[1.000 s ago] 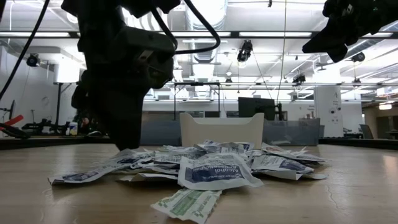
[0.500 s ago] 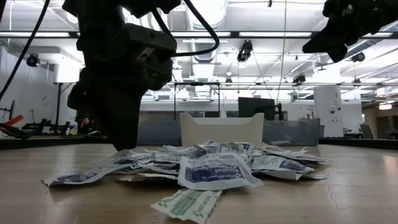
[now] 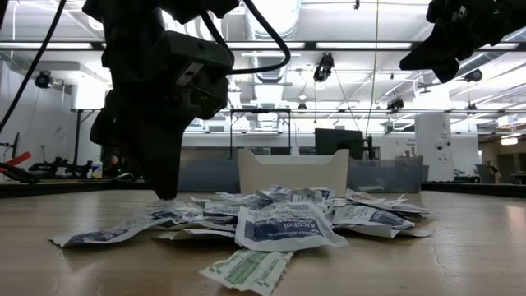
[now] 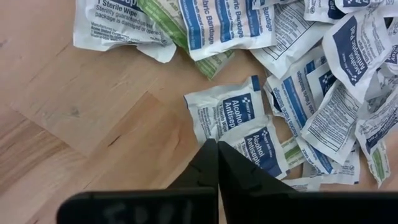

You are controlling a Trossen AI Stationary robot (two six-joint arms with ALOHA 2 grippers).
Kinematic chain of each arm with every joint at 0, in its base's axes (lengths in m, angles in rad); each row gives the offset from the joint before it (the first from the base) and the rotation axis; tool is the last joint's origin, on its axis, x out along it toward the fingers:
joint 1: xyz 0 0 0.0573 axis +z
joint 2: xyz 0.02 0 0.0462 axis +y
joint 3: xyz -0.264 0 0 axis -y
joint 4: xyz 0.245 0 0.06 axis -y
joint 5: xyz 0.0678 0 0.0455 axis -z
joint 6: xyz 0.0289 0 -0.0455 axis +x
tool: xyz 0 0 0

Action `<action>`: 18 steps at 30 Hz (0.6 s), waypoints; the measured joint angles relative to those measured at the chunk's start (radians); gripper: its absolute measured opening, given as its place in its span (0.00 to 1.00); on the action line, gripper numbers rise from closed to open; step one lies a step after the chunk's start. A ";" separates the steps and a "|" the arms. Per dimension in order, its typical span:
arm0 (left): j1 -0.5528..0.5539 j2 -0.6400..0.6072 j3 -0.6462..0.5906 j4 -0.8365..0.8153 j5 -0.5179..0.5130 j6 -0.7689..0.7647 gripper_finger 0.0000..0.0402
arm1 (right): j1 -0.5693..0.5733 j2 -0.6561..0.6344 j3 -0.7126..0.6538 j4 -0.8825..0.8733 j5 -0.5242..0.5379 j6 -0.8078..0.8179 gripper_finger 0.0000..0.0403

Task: Pick & Place First Aid Supplies
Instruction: Put the blue alcohol pad into the middle gray bin

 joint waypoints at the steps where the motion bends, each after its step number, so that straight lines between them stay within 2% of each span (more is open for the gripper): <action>1: 0.000 0.000 0.000 0.000 -0.003 0.002 0.00 | 0.000 0.000 0.000 0.000 0.000 0.000 0.10; 18: 0.000 -0.001 0.009 -0.056 -0.103 0.023 0.00 | 0.000 -0.001 -0.012 0.000 0.000 0.000 0.10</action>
